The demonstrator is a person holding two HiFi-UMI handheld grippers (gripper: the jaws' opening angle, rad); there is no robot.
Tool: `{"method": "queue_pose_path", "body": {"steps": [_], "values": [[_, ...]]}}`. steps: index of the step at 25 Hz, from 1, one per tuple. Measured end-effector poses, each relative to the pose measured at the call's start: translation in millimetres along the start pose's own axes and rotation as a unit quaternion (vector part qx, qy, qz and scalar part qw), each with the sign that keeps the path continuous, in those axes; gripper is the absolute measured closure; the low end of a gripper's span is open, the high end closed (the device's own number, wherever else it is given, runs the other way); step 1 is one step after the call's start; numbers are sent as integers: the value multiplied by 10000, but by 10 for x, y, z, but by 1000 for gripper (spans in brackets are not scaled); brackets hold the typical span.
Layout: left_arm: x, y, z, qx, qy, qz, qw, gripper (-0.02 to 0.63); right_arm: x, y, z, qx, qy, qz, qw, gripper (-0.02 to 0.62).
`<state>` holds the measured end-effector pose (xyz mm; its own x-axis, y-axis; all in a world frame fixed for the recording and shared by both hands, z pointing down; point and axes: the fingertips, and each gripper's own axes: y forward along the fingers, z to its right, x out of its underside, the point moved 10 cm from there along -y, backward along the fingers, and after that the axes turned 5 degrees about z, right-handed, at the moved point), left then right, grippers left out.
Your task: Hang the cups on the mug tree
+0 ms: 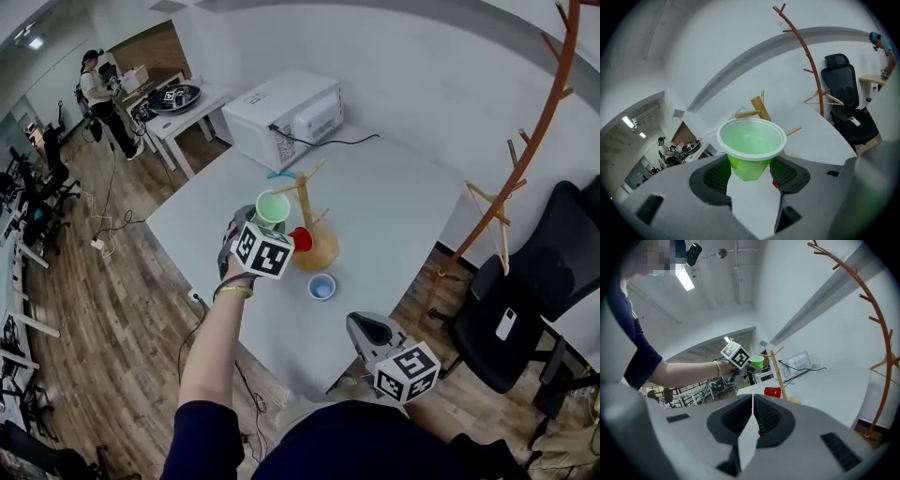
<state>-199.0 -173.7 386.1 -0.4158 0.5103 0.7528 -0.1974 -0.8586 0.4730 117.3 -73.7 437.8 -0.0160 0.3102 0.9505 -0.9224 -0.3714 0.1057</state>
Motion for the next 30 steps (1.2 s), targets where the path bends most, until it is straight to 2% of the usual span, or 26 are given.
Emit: {"method": "queue_pose_path", "body": {"steps": [8,14,22,30], "values": [[-82,-9,12,-383,879,-277,9950,336,12,-11,78,-218,-29,-16,9998,565],[-178,-32,43,-740,1765,-391,9807,336,1,20,139,-379,-44,-11,9993,565],[-306,-40,73,-880,2371,-365,9668,336,-41,104,172,-526,-63,38,9986,565],[-466,-38,93,-1203,3265,-466,9363,336,-72,151,212,-562,-50,137,9983,565]]}}
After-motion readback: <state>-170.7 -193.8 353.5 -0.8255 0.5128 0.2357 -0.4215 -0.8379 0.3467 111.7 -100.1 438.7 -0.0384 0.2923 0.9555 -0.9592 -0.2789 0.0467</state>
